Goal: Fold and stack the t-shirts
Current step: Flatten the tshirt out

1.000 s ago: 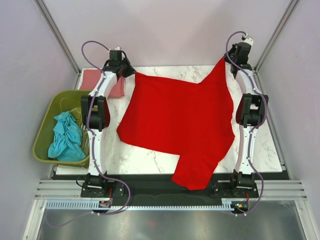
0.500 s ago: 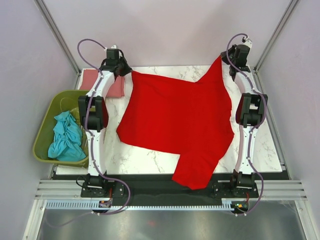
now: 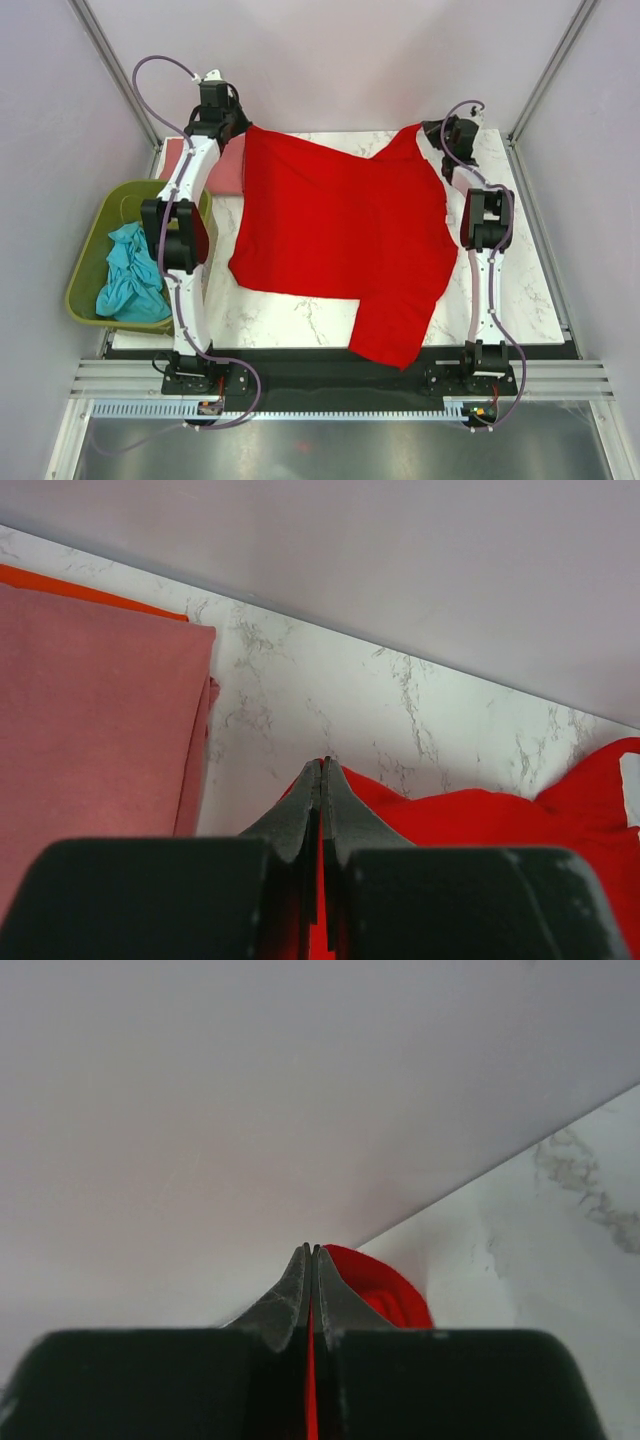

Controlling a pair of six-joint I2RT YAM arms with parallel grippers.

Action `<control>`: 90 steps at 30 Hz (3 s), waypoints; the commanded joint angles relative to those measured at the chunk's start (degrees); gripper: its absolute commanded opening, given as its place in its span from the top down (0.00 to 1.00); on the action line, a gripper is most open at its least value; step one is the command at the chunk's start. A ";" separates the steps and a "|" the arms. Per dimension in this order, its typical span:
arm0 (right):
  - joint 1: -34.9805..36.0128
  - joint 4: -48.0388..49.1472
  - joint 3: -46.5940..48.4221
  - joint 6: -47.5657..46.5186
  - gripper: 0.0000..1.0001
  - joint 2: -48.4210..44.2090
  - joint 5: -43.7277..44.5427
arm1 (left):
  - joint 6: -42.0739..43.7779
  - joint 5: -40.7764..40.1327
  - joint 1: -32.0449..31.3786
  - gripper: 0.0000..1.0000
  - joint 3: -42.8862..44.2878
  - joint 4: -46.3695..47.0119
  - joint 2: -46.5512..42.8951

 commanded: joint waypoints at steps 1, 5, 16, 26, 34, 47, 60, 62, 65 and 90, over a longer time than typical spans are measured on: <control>2.40 12.09 -4.40 4.89 1.00 -6.28 0.04 | 2.49 -2.33 0.45 0.98 -1.52 0.32 -6.05; 4.42 16.48 -8.61 7.01 1.00 -10.33 0.65 | 2.13 -1.62 0.45 0.98 -2.84 0.14 -7.82; 11.72 7.18 2.28 0.24 1.00 -11.48 2.15 | 1.16 0.66 0.45 0.98 -6.44 -0.03 -9.31; 13.22 12.28 1.39 7.19 1.00 -6.31 2.33 | 3.27 -3.46 0.36 0.98 -8.73 -2.40 -15.55; 13.66 8.15 5.43 6.84 1.00 -3.14 7.24 | 4.07 -7.51 0.45 0.98 -8.46 -6.71 -23.54; 13.66 7.27 5.88 10.70 1.00 1.79 9.80 | 5.65 -11.72 0.45 0.98 -8.82 -9.96 -26.45; 12.78 -0.72 -17.05 -0.15 1.00 -12.96 8.30 | 5.38 -1.54 0.01 0.98 -7.94 -9.96 -18.38; 13.13 -5.10 -20.21 -2.73 1.00 -16.22 9.45 | 5.38 -1.01 0.01 0.98 -8.02 -9.88 -17.84; 13.04 -10.63 -23.81 -5.64 1.00 -19.47 9.80 | 5.03 -0.04 -0.17 0.98 -8.20 -9.79 -17.31; 5.67 -42.04 -29.19 -11.17 1.00 -23.70 26.50 | 0.81 2.86 -5.35 0.98 -6.45 -9.44 -6.77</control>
